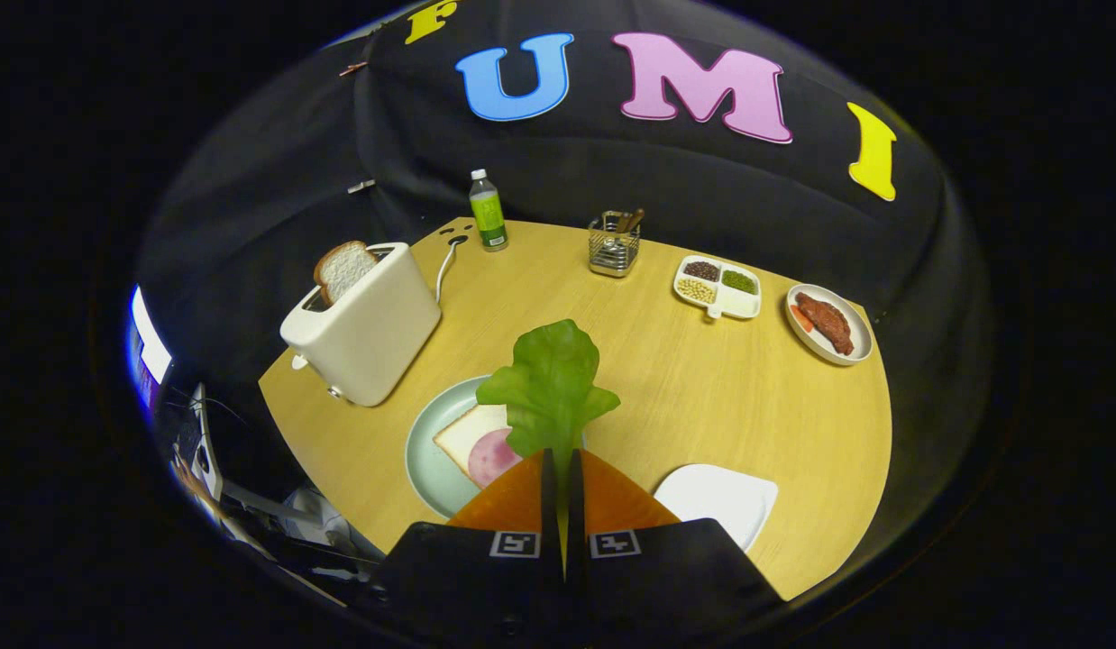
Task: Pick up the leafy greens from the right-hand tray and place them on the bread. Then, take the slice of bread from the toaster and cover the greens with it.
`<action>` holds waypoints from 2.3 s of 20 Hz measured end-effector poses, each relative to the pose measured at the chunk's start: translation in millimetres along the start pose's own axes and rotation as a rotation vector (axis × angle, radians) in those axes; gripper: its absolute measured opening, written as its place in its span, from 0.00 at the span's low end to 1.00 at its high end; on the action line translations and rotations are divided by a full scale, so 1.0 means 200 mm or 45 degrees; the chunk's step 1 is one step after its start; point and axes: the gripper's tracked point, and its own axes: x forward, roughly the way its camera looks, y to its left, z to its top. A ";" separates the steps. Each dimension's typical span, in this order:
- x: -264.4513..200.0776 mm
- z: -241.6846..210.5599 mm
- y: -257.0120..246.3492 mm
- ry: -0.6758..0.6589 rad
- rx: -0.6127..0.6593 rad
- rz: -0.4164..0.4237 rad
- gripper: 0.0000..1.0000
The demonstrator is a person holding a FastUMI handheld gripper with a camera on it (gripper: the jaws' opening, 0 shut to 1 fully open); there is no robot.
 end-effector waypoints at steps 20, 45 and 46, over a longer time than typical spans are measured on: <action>0.46 -0.12 0.35 0.183 -0.014 0.013 0.96; 0.50 0.92 1.42 -0.358 -0.320 0.136 0.98; 0.57 0.90 1.43 -0.329 -0.349 0.116 0.98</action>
